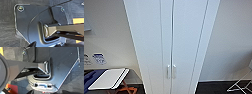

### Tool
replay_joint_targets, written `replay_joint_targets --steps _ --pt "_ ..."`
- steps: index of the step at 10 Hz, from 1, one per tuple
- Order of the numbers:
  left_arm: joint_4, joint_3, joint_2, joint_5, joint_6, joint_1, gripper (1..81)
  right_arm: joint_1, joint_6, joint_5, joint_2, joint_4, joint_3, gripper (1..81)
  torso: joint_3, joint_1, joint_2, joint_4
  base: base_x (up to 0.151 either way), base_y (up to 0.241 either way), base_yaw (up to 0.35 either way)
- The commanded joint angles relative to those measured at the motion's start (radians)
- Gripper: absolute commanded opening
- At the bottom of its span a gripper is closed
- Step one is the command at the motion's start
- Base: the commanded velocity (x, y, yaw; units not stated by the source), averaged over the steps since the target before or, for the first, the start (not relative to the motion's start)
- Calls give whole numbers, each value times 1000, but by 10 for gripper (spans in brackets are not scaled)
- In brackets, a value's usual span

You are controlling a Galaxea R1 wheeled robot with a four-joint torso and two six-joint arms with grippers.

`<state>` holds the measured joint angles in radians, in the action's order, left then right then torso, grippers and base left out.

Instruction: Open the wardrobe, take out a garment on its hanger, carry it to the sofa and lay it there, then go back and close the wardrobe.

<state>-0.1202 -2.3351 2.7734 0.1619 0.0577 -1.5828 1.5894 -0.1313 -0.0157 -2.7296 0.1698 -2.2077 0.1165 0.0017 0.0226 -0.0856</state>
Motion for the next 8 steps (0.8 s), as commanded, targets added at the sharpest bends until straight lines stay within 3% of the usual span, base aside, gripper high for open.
replay_joint_targets --steps 1,5,8 --pt "-13 11 -14 -50 -1 23 811 -33 4 -58 14 10 14 811 0 0 0 0 71 0 0" --pt "-13 28 -26 -53 4 23 811 -47 4 -23 43 4 52 811 0 0 0 0 0 0 0" --pt "-12 172 -135 -50 5 52 811 -117 2 -23 213 5 316 811 0 0 0 0 0 0 0"
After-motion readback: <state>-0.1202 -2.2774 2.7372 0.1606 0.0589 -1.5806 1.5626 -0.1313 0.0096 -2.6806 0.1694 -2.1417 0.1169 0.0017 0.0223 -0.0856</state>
